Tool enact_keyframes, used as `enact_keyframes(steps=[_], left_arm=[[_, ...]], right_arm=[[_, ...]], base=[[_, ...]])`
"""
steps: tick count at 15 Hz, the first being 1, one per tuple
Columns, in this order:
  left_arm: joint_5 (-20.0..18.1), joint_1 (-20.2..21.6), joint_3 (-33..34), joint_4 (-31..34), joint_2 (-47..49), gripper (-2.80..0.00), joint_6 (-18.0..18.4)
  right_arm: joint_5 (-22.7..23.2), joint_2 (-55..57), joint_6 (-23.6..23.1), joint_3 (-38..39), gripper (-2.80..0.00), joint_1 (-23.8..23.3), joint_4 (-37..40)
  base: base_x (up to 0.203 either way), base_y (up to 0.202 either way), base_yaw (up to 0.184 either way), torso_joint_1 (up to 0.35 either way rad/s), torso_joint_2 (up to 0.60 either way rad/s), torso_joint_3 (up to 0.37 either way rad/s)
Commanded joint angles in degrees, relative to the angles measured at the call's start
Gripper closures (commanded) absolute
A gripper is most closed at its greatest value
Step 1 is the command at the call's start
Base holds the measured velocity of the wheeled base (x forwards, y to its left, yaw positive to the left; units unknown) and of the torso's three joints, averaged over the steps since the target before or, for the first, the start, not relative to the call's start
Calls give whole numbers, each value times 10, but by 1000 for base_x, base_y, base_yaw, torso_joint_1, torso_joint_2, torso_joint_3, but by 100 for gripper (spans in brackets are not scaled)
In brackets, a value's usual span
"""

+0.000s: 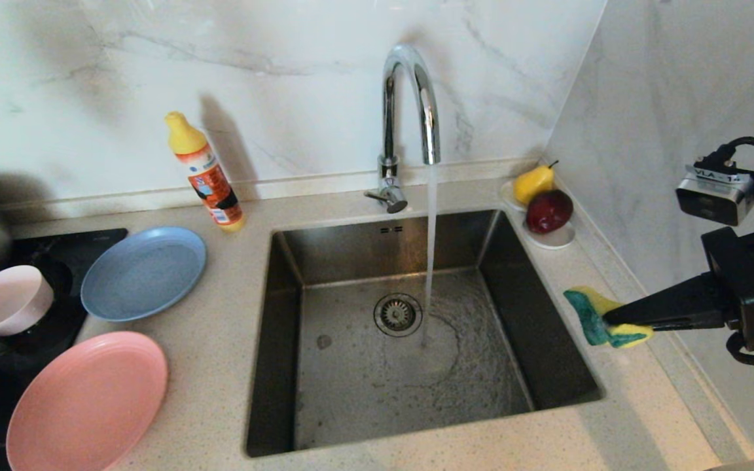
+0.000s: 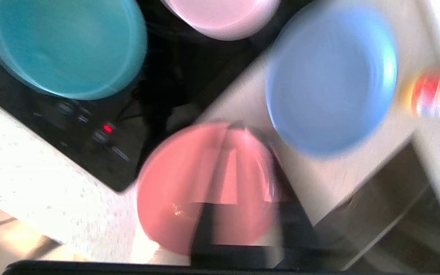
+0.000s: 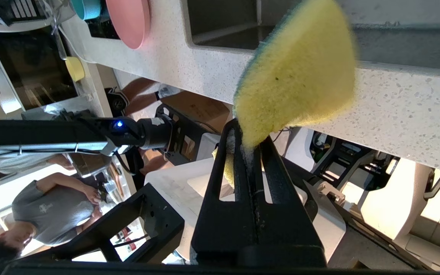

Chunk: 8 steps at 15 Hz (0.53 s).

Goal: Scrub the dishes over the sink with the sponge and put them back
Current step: Place the bowl on the table, then wash the plate

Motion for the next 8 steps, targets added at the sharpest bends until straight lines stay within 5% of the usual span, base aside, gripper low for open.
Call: enact_keyframes(steps=[1, 3, 8], left_arm=[[58, -83, -7, 18, -2, 0, 17], [116, -135, -3, 23, 35, 0, 24], [126, -168, 8, 18, 109, 0, 41]], right_arm=[[2, 1, 1, 3, 0, -1, 2], [3, 2, 1, 6, 0, -1, 2], [2, 4, 1, 6, 0, -1, 2]], base=[[0, 0, 0, 0, 0, 0], [0, 0, 0, 0, 0, 0], [0, 0, 0, 0, 0, 0]])
